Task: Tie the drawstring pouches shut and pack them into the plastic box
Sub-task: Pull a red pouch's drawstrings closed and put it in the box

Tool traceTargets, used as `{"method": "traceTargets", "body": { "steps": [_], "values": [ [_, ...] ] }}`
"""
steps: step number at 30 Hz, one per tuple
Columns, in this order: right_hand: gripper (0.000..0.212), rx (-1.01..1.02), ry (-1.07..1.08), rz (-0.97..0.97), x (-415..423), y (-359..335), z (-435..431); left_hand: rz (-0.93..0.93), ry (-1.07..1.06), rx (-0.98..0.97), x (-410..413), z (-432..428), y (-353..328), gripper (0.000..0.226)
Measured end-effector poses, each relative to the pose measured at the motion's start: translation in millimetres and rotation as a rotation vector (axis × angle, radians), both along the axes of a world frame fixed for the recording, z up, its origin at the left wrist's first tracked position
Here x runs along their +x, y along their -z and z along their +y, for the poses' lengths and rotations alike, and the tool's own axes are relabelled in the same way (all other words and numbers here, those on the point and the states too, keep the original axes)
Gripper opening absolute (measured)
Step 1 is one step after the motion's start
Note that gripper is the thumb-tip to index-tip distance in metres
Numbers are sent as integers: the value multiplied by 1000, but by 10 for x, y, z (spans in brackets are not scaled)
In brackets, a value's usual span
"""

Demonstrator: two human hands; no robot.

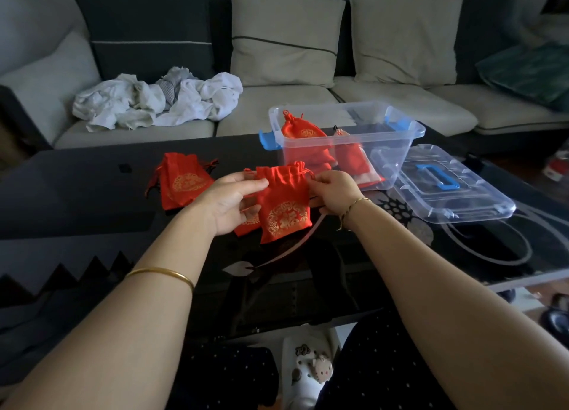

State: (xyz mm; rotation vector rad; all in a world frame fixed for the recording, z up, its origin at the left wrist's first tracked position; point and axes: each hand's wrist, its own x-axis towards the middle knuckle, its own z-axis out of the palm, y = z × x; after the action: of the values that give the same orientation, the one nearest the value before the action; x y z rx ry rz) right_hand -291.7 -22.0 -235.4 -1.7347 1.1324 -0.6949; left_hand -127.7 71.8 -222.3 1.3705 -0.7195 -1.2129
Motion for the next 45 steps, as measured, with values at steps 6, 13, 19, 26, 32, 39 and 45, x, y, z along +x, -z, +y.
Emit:
{"method": "traceTargets", "body": {
  "steps": [6, 13, 19, 26, 32, 39, 45],
  "values": [
    [24, -97, 23, -7, -40, -9, -27, 135, -158, -72, 53, 4, -64, 7],
    [15, -188, 82, 13, -92, -16, -35, 173, -322, -85, 89, -3, -107, 4],
    [10, -269, 179, 76, -102, -15, -101, -18, -449, -88, 150, -25, -124, 12],
    [23, -274, 164, 104, -127, -68, -79, -734, -402, -24, 267, 40, -84, 16],
    [34, 547, 227, -475, -110, -145, -66, -517, -380, 127, 264, 72, -74, 33],
    [50, 885, 440, -656, -113, -177, -112, 470, -418, 73, 279, 84, -161, 36],
    [36, 811, 562, -757, -120, -203, -92, 513, -508, -70, 224, 49, -230, 39]
  ]
}}
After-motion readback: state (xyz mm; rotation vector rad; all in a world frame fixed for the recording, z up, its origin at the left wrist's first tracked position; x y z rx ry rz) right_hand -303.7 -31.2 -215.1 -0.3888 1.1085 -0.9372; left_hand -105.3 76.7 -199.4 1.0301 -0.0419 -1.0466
